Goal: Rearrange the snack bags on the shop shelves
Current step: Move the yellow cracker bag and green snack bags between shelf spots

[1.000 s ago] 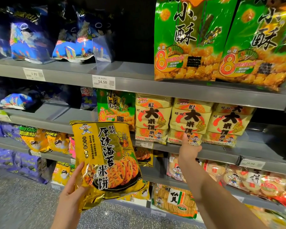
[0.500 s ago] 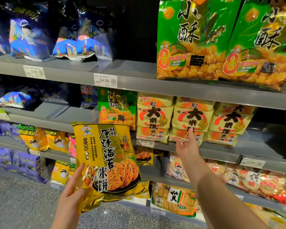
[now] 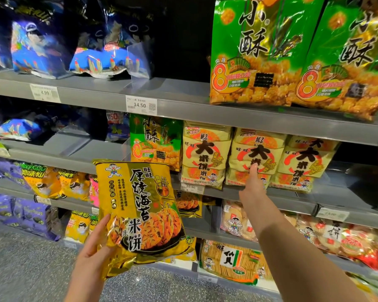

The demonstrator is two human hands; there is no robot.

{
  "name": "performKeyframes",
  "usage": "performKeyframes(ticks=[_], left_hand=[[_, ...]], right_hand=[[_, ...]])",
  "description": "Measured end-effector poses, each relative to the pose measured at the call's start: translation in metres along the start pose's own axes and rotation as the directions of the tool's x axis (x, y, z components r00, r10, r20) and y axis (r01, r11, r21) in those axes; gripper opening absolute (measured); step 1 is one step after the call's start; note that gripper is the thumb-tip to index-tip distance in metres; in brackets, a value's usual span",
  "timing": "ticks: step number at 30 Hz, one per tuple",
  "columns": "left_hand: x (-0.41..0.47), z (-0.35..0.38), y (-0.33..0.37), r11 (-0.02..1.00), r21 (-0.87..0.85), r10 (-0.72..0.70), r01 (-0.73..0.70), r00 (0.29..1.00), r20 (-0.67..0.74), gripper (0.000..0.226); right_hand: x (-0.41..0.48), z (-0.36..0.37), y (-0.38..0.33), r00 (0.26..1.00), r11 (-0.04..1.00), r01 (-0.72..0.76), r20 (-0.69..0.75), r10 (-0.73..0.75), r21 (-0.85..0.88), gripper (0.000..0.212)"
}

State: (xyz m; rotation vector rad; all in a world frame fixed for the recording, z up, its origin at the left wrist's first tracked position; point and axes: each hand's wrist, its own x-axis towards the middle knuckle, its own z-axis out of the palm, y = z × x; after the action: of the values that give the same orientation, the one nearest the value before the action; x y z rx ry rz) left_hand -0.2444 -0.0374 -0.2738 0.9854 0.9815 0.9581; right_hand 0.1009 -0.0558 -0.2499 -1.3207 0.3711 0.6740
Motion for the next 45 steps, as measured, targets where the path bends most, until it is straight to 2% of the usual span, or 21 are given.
performKeyframes(ticks=[2,4,5,7,9,10,12,14,17,24,32,40,45], left_hand=[[0.003,-0.002,-0.001,1.000,-0.005,0.007,-0.007,1.000,-0.002,0.065],[0.005,-0.003,-0.001,1.000,-0.024,0.011,-0.011,1.000,0.004,0.065],[0.006,-0.005,-0.002,0.999,-0.034,0.014,-0.014,1.000,0.005,0.065],[0.010,-0.007,-0.004,0.999,-0.040,0.027,-0.027,1.000,0.010,0.068],[0.015,-0.011,-0.009,0.998,-0.040,0.040,-0.039,0.999,0.022,0.071],[0.016,-0.012,-0.009,0.998,-0.047,0.042,-0.041,0.999,0.029,0.069],[0.016,-0.011,-0.008,0.998,-0.057,0.043,-0.041,0.998,0.042,0.068],[0.017,-0.009,-0.007,0.997,-0.072,0.039,-0.036,0.998,0.050,0.068],[0.020,-0.009,-0.007,0.996,-0.087,0.043,-0.038,0.998,0.050,0.071],[0.024,0.001,0.004,0.995,-0.089,0.041,-0.038,0.999,0.023,0.069],[0.031,0.000,0.006,0.996,-0.069,0.054,-0.053,0.998,0.018,0.073],[0.039,0.007,0.019,0.989,-0.088,0.119,-0.119,0.993,0.002,0.065],[0.041,0.015,0.029,0.989,-0.046,0.141,-0.140,0.990,0.023,0.068]], right_hand=[[0.000,-0.006,-0.005,0.974,0.987,0.090,-0.194,-0.114,-0.132,0.084],[-0.006,-0.010,-0.010,0.883,0.911,0.341,-0.252,-0.395,-0.231,0.085],[-0.010,-0.013,-0.009,0.811,0.828,0.484,-0.212,-0.546,-0.283,0.083],[-0.019,-0.015,-0.005,0.652,0.616,0.668,-0.070,-0.755,-0.417,0.080],[-0.022,-0.014,0.004,0.526,0.387,0.736,0.110,-0.843,-0.555,0.081],[-0.020,-0.012,0.007,0.494,0.282,0.733,0.200,-0.846,-0.619,0.085],[-0.015,-0.008,0.010,0.511,0.132,0.676,0.332,-0.793,-0.725,0.092],[-0.009,-0.007,0.011,0.544,0.057,0.623,0.380,-0.748,-0.780,0.094],[-0.004,-0.011,0.013,0.540,-0.040,0.569,0.410,-0.735,-0.821,0.093],[0.000,-0.013,0.016,0.520,-0.079,0.554,0.418,-0.745,-0.829,0.091],[0.006,-0.020,0.013,0.504,-0.074,0.523,0.378,-0.777,-0.849,0.094],[0.026,-0.013,0.014,0.524,-0.058,0.543,0.392,-0.757,-0.838,0.104],[0.036,-0.005,0.014,0.510,-0.094,0.519,0.396,-0.763,-0.850,0.103]])
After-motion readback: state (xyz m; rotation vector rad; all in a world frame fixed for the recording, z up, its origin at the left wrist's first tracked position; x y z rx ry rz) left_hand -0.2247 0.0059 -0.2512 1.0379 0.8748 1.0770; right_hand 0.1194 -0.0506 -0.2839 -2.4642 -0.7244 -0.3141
